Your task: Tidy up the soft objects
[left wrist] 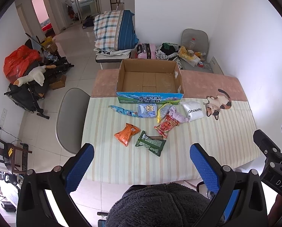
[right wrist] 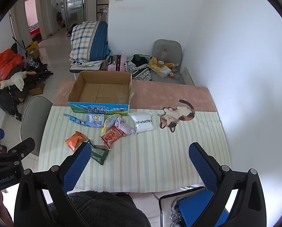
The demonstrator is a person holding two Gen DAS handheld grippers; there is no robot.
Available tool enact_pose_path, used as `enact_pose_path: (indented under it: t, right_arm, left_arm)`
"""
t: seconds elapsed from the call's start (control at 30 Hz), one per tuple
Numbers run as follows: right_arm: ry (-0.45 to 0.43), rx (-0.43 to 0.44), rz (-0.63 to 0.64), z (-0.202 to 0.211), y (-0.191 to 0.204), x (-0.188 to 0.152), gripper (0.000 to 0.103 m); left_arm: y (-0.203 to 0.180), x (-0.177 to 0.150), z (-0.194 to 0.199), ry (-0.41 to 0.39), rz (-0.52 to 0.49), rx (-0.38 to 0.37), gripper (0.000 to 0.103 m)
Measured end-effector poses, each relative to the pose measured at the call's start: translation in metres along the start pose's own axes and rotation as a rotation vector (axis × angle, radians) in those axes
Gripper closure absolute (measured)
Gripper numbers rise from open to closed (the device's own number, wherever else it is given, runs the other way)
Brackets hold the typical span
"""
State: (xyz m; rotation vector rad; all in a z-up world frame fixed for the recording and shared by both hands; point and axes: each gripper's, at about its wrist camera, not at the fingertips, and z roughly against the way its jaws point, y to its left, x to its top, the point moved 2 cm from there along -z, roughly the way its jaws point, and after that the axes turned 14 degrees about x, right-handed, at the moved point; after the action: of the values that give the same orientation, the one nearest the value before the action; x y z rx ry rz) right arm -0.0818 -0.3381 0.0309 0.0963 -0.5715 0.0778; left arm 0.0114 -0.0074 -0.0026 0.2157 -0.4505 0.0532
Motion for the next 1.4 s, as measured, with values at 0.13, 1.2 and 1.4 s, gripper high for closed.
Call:
enact_pose_path:
  t: [0.13, 1.2, 1.4]
  right_arm:
    - [-0.004, -0.002, -0.005, 0.001, -0.001, 0.0, 0.0]
    - [-0.035, 0.014, -0.014, -0.002, -0.004, 0.004, 0.0]
    - [-0.04, 0.017, -0.014, 0.0, -0.004, 0.004, 0.0]
  left_arm:
    - [-0.001, 0.004, 0.001, -0.003, -0.002, -0.004, 0.0]
    - [-0.002, 0.012, 0.004, -0.036, 0.016, 0.013, 0.0]
    - [-0.003, 0.013, 0.004, -0.035, 0.016, 0.014, 0.0]
